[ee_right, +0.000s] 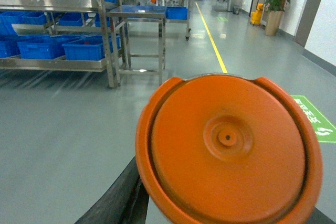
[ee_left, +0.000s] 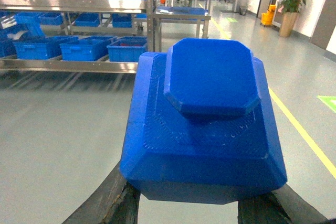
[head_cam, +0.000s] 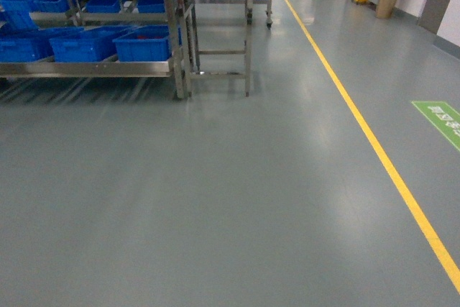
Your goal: Sort blue parts and orange caps into right shelf containers
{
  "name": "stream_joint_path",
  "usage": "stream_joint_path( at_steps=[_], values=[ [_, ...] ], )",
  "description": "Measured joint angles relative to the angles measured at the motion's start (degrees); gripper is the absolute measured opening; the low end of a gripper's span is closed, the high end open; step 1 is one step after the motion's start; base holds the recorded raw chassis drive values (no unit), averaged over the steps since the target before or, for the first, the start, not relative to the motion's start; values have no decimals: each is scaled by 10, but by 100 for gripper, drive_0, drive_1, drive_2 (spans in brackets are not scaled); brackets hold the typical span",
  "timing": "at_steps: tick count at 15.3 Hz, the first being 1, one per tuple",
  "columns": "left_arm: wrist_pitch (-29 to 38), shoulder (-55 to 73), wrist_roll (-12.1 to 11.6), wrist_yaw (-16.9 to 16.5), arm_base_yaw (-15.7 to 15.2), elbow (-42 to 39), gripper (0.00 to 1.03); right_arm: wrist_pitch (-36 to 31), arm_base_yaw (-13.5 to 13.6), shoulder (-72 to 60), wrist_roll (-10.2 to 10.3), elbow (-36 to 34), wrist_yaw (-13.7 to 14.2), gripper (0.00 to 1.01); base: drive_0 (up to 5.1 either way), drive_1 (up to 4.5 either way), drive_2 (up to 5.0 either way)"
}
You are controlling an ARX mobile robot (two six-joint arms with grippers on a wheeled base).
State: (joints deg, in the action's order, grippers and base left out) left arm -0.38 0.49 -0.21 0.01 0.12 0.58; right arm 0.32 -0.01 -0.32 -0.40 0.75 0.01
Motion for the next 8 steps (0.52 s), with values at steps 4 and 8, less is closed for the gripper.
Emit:
stream_joint_path(
  at_steps=[4, 8],
  values=[
    [1, 0, 0, 0, 0, 0, 42, 0, 0, 0, 0, 0, 0, 43, 10, 425, -405],
    [1, 0, 0, 0, 0, 0, 42, 0, 0, 0, 0, 0, 0, 43, 3, 418, -412]
  ],
)
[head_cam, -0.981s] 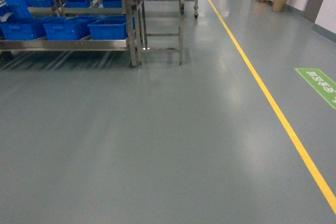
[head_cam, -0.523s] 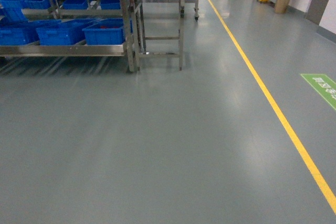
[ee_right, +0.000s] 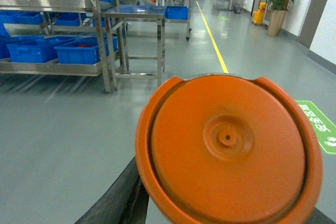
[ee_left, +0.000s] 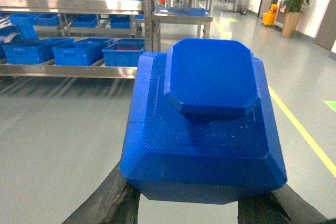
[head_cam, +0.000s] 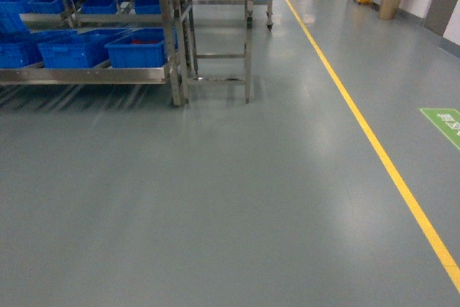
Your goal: Sort blue parts and orange caps into right shelf containers
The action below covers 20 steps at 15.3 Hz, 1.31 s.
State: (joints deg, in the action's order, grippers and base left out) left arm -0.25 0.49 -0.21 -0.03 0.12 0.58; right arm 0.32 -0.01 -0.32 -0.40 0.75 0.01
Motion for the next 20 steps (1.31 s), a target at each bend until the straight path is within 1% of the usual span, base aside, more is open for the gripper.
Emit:
stream_joint_path(
  at_steps=[20],
  values=[
    [0, 0, 0, 1, 0, 0, 42, -1, 0, 0, 0, 0, 0, 43, 1, 417, -414]
  ],
)
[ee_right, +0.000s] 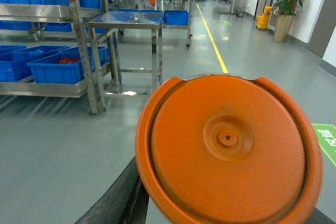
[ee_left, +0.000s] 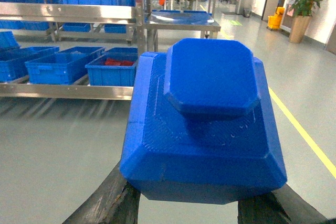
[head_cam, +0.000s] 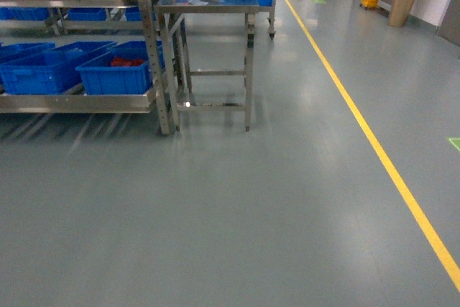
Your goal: Sort blue parts and orange caps into right shelf containers
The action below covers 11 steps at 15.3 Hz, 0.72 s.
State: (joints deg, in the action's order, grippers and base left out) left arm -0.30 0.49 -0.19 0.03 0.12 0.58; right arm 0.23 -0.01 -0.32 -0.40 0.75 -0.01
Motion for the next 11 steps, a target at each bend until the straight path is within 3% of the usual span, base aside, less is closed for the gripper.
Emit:
stream_joint_path(
  at_steps=[11],
  values=[
    [-2, 0, 0, 0, 0, 0, 42, 2, 0, 0, 0, 0, 0, 43, 1, 417, -414]
  ],
)
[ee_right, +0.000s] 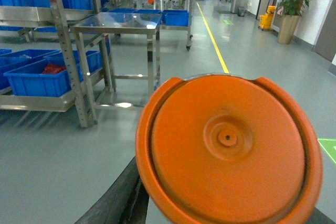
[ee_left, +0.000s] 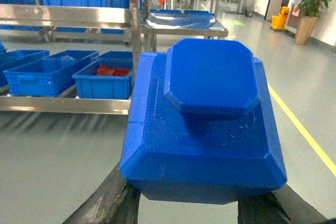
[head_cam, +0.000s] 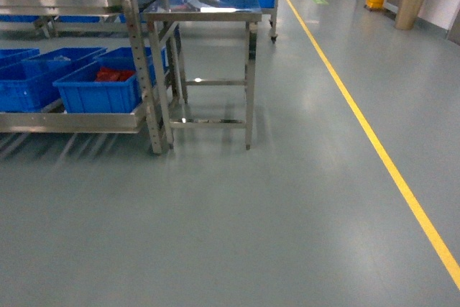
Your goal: Sort blue parts and orange caps into right shelf containers
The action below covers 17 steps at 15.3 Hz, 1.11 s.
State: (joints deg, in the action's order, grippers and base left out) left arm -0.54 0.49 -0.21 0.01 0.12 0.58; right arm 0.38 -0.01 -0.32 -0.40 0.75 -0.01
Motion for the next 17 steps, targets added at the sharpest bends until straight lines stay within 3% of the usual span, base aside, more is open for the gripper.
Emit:
stream_joint_path(
  at_steps=[17],
  values=[
    [2, 0, 0, 0, 0, 0, 42, 1, 0, 0, 0, 0, 0, 43, 2, 418, -413]
  ],
)
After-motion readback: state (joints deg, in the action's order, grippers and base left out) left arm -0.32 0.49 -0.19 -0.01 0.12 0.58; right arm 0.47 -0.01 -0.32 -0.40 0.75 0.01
